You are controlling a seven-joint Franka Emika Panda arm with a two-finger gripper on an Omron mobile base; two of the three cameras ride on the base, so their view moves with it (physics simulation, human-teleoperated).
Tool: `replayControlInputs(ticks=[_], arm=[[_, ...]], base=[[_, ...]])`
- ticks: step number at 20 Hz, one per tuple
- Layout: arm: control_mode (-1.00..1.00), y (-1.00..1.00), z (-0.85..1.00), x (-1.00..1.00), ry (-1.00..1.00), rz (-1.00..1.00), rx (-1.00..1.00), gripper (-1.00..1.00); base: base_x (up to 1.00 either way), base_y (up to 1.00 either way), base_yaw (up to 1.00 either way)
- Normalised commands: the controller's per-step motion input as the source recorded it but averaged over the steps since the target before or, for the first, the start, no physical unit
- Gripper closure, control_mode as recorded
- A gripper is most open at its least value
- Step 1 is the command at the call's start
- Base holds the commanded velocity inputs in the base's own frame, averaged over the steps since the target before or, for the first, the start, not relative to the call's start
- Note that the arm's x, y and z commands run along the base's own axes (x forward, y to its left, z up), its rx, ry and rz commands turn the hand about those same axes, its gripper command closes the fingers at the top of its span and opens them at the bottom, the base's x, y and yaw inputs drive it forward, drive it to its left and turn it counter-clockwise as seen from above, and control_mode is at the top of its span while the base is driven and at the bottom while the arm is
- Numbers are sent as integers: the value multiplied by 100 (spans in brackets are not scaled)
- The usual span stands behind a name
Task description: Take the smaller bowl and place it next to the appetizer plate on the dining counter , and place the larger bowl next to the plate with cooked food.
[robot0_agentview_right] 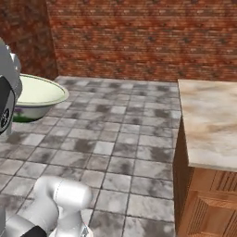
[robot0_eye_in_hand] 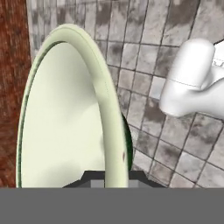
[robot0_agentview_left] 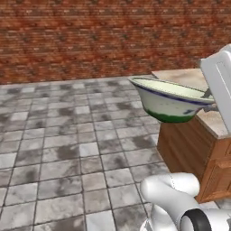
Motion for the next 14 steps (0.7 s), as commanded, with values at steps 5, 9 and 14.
replayControlInputs(ticks=[5,9,14], arm=[[100,0,0,0,0,0,0,100],[100,0,0,0,0,0,0,100],[100,0,0,0,0,0,0,100]], base=[[100,29,-56],[100,57,-55],[100,77,-53]])
